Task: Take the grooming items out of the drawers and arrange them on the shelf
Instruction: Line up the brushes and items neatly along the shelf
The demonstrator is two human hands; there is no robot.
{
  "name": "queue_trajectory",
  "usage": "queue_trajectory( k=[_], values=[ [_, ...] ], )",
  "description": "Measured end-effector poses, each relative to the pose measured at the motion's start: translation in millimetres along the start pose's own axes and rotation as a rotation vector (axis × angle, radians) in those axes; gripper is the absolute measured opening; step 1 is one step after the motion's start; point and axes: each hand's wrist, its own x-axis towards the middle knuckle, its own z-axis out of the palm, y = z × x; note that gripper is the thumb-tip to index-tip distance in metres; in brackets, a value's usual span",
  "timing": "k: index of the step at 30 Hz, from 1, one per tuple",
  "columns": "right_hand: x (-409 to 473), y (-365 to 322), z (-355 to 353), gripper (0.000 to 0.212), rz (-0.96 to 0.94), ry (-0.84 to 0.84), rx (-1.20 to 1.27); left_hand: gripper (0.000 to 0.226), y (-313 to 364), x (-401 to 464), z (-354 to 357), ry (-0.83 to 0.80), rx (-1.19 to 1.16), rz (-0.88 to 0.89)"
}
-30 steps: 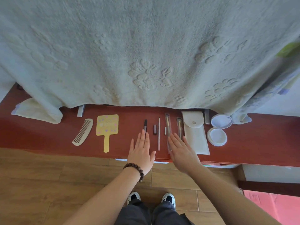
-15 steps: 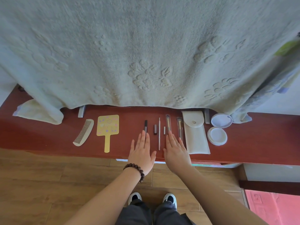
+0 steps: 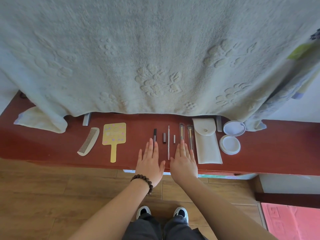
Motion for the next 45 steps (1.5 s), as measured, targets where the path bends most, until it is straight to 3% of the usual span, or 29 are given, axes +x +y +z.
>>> queue_trajectory(
  k=[6, 12, 20, 29, 37, 45],
  values=[
    [-5.4, 4.5, -4.1, 0.056, -0.150, 0.094, -0.027, 0.068, -5.0, -7.1, -8.7, 0.044, -0.004, -0.034],
    [-11.3, -19.2, 2.6, 0.054, -0.338, 0.078, -0.012, 0.059, -32.3, -29.4, -30.0, 0.178, -0.086, -0.180],
    [-5.5, -96.7, 11.2, 0.057, -0.457, 0.075, -0.016, 0.051, -142.6, -49.9, -56.5, 0.337, -0.102, -0.271],
    [6.3, -203.4, 52.9, 0.065, -0.327, -0.010, -0.069, 0.065, -228.1, -46.7, -49.3, 0.126, 0.040, -0.012],
    [0.0, -204.1, 65.6, 0.086, -0.137, 0.011, -0.071, 0.068, -213.7, -40.0, -46.5, 0.013, 0.095, 0.040],
    [4.6, -187.1, 58.3, 0.078, -0.003, 0.028, -0.048, 0.071, -184.0, -30.4, -44.7, 0.011, 0.060, 0.024]
  ],
)
